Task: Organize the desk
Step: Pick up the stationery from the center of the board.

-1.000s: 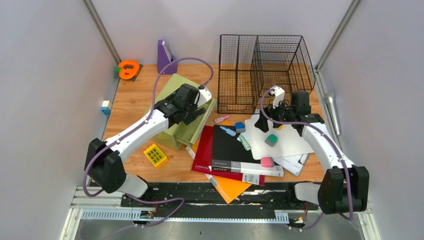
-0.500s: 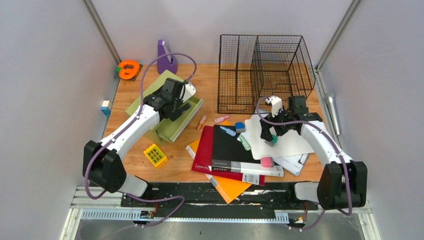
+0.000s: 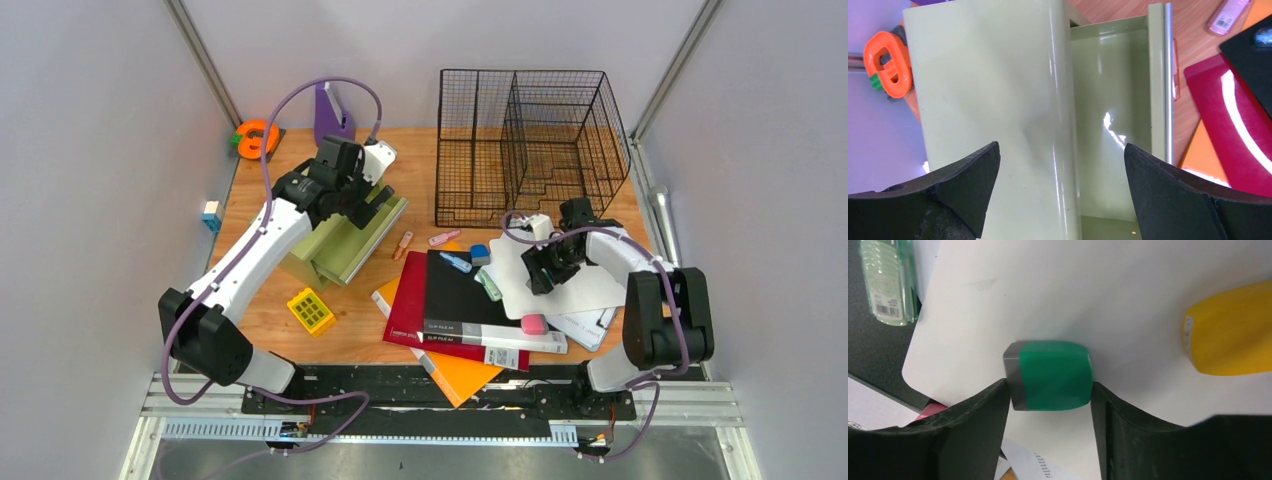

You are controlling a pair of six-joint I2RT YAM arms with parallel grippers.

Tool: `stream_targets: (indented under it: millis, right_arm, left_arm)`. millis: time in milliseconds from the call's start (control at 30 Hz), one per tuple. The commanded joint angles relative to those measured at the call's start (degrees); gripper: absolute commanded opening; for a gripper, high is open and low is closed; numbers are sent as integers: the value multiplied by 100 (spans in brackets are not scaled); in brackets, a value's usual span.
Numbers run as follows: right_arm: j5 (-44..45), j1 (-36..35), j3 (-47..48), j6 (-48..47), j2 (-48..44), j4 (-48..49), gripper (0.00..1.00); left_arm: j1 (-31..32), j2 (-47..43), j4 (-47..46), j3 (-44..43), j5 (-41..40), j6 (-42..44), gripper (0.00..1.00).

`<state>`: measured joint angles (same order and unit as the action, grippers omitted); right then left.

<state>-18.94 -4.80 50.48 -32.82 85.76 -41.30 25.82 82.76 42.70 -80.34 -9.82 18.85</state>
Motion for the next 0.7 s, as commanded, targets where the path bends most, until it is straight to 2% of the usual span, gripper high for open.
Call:
stream_targets:
  millis: [0,100,267,467,667]
  right_arm:
    - [-171,-17,261,-64,367,-182,46]
    - [-436,-144,682,25,320,-541,18]
    - [-1235,-753,1790,95,-107,-1156,0]
    - [-1622,-1871,3451,183,31,-1206,0]
    - [-1324,-2750,5680,824,1674,-1105,4]
  left_arm:
    - [-16,-39,203,-342,444,-435,100]
    - [-60,-143,286,-398,470,-475,100]
    - [-425,-359,417,-460,634,-618,100]
    - [-1158,-643,492,-617,818,-1032,100]
    - [-1867,-839,418,-819,883,-1577,100]
